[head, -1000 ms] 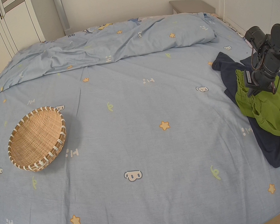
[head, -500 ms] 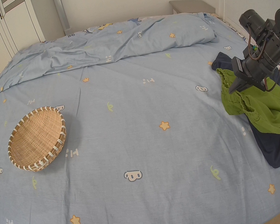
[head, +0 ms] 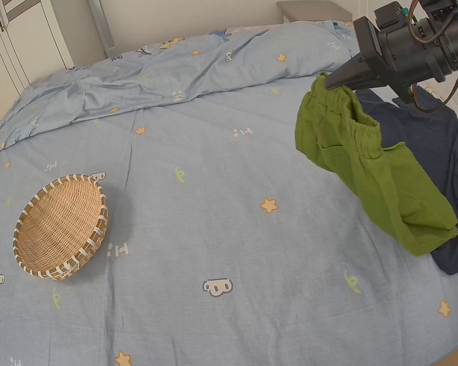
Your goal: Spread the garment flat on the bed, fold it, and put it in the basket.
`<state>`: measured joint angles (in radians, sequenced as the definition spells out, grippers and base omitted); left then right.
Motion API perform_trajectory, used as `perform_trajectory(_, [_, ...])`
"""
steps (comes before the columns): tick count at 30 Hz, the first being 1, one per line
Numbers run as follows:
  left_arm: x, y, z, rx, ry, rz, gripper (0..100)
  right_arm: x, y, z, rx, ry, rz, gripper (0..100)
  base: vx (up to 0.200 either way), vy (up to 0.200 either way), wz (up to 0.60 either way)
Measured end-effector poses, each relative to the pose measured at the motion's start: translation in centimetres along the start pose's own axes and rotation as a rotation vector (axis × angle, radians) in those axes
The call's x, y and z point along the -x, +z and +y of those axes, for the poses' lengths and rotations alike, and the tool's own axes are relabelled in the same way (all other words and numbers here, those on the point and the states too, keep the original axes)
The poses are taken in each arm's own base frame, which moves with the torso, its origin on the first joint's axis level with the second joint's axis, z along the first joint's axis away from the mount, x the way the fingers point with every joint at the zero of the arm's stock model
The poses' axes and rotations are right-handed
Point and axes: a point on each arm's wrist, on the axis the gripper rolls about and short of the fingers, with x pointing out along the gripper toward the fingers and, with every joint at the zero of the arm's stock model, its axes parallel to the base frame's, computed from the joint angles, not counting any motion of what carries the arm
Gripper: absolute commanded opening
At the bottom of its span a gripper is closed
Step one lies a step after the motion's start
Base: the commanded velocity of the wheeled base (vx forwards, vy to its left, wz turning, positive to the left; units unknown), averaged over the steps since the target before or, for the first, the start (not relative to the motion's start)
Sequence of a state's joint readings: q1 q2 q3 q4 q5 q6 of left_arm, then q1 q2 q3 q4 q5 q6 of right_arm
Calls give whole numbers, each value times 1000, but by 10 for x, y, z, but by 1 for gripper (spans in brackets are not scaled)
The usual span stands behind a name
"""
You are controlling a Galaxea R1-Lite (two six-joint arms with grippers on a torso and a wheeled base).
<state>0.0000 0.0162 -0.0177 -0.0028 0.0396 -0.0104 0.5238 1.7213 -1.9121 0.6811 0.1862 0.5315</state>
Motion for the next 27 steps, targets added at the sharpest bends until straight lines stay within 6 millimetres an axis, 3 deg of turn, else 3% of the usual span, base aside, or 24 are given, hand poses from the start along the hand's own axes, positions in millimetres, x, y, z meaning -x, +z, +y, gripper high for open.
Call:
perform_trajectory(4, [0, 0, 0, 0, 0, 0, 100, -19, -17, 12, 41, 47, -38, 0, 0, 0, 0])
perform_trajectory(13, [0, 0, 0, 0, 0, 0, 100, -87, -78, 36, 76, 62, 4, 0, 0, 0, 0])
perform_trajectory(20, [0, 0, 0, 0, 0, 0, 100, -122, -97, 52, 39, 97, -55, 0, 0, 0, 0])
perform_trajectory(27, [0, 0, 0, 0, 0, 0, 100, -149, -119, 52, 47, 73, 0, 0, 0, 0, 0])
